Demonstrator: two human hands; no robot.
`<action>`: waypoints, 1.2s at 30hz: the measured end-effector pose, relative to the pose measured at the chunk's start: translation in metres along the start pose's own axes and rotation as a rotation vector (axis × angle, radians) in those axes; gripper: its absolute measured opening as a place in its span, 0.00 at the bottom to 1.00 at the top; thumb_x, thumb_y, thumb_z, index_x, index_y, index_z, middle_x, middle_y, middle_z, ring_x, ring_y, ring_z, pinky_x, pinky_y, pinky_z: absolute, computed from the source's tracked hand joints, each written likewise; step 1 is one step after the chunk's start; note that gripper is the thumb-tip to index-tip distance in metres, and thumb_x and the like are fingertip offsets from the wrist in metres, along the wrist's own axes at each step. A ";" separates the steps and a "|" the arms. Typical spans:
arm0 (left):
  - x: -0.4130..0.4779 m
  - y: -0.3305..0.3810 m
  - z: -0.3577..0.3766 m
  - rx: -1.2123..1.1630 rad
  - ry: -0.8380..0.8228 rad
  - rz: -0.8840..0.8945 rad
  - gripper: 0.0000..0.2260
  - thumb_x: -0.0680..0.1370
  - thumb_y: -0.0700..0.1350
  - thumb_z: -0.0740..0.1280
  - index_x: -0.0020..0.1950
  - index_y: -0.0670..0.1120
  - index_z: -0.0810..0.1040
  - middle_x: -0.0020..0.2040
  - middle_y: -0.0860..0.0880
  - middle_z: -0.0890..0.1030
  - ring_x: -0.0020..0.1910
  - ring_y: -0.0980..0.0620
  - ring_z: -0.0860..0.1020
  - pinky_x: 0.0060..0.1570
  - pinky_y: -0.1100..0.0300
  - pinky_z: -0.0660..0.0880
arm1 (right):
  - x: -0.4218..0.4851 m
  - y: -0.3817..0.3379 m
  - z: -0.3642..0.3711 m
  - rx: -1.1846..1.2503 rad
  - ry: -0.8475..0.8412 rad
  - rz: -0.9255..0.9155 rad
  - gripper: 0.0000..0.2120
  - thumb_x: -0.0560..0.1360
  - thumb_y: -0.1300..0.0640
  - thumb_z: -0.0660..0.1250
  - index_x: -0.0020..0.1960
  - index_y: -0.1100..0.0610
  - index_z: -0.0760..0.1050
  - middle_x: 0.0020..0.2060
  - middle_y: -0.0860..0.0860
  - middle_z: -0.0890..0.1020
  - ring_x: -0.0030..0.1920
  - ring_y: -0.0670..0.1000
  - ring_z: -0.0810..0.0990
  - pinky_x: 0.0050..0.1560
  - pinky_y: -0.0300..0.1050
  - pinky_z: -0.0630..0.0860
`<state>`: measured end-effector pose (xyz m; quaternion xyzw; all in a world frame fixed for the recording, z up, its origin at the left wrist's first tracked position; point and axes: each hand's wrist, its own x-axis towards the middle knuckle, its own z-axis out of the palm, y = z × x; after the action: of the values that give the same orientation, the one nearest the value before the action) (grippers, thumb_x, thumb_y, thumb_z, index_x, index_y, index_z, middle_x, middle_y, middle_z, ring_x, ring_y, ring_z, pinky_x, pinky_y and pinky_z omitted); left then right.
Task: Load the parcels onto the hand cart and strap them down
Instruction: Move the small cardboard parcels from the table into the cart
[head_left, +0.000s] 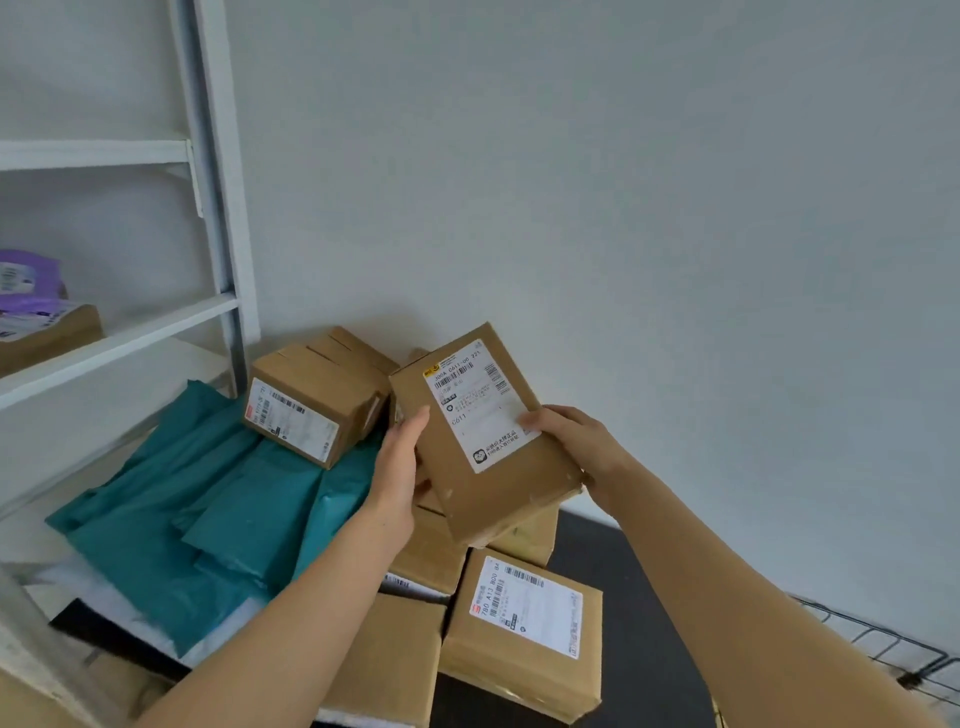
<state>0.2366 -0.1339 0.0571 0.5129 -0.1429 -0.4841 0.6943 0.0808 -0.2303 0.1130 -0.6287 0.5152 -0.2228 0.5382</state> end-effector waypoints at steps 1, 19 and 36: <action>-0.002 -0.003 0.005 0.001 -0.043 -0.025 0.18 0.76 0.58 0.63 0.65 0.55 0.72 0.58 0.49 0.80 0.57 0.48 0.76 0.55 0.50 0.73 | -0.002 0.004 -0.005 0.021 0.003 0.011 0.25 0.63 0.46 0.74 0.58 0.49 0.76 0.52 0.50 0.82 0.52 0.51 0.80 0.51 0.48 0.78; -0.113 -0.126 0.193 0.308 -0.354 -0.041 0.28 0.71 0.55 0.72 0.68 0.59 0.65 0.55 0.52 0.81 0.55 0.49 0.79 0.58 0.47 0.74 | -0.144 0.130 -0.217 0.216 0.123 0.019 0.12 0.77 0.52 0.65 0.60 0.49 0.76 0.51 0.48 0.84 0.53 0.50 0.80 0.52 0.46 0.77; -0.233 -0.350 0.439 0.579 -0.689 -0.189 0.22 0.75 0.47 0.69 0.67 0.57 0.66 0.58 0.55 0.79 0.53 0.58 0.76 0.53 0.56 0.69 | -0.270 0.327 -0.475 0.350 0.437 0.212 0.21 0.75 0.67 0.61 0.64 0.49 0.72 0.53 0.52 0.82 0.50 0.51 0.80 0.40 0.42 0.72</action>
<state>-0.3664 -0.1972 0.0192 0.5056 -0.4476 -0.6277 0.3873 -0.5489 -0.1673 0.0430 -0.4061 0.6353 -0.3811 0.5350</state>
